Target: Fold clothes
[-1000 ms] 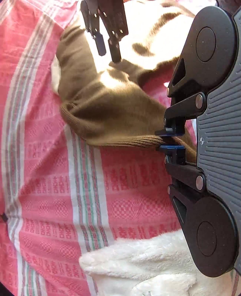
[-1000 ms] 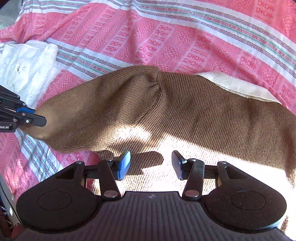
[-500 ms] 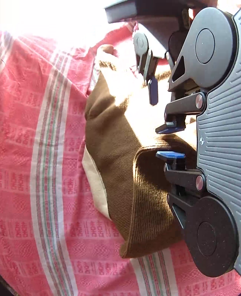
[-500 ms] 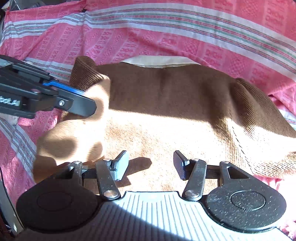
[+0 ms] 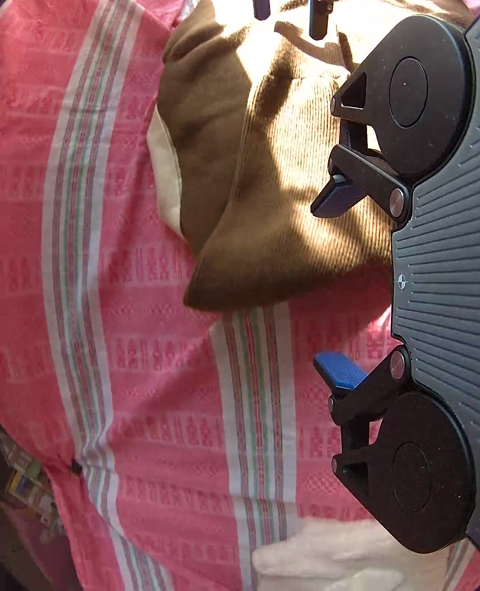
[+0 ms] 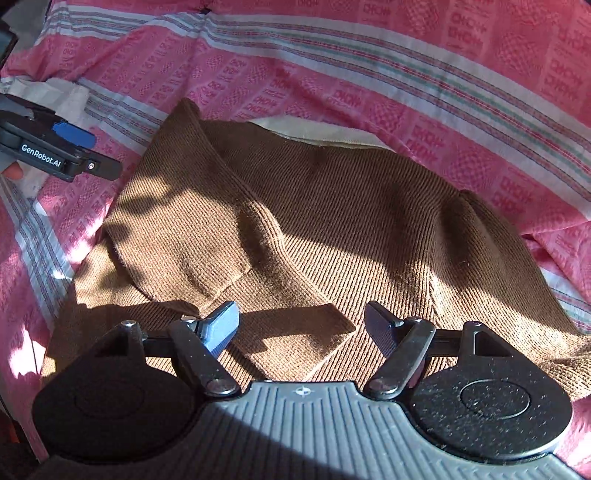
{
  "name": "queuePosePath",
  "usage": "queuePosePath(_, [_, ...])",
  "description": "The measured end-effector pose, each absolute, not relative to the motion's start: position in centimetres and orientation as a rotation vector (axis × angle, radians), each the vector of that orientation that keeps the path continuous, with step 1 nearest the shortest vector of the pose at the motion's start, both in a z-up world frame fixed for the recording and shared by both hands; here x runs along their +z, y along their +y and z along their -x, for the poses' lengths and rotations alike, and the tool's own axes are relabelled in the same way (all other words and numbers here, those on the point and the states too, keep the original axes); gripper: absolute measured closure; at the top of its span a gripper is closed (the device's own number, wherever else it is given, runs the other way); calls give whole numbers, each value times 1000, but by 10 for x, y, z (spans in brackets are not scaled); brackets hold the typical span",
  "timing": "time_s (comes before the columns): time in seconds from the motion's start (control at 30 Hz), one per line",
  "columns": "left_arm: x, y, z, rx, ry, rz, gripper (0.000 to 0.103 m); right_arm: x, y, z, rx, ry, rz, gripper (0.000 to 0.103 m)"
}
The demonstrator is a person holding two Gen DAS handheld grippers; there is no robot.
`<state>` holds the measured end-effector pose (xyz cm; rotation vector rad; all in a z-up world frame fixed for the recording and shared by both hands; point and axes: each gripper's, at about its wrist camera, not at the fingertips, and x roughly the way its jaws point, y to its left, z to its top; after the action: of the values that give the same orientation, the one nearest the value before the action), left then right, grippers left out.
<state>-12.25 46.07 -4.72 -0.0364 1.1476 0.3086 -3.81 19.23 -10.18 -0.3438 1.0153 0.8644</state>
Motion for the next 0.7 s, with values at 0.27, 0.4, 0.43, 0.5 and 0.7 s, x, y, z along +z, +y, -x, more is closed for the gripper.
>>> queuePosePath(0.27, [-67, 485, 120, 274, 1120, 20, 14, -123, 221, 34, 915, 1110, 386, 50])
queuePosePath(0.4, [-71, 488, 104, 231, 1094, 36, 14, -93, 216, 24, 915, 1115, 318, 98])
queuePosePath(0.43, [-72, 488, 100, 221, 1091, 36, 14, -90, 211, 18, 875, 1103, 330, 98])
queuePosePath(0.5, [-73, 490, 90, 208, 1087, 35, 13, -84, 202, 6, 796, 1080, 354, 98])
queuePosePath(0.7, [-77, 498, 66, 139, 1062, 168, 13, -107, 186, 3, 728, 1162, 367, 97])
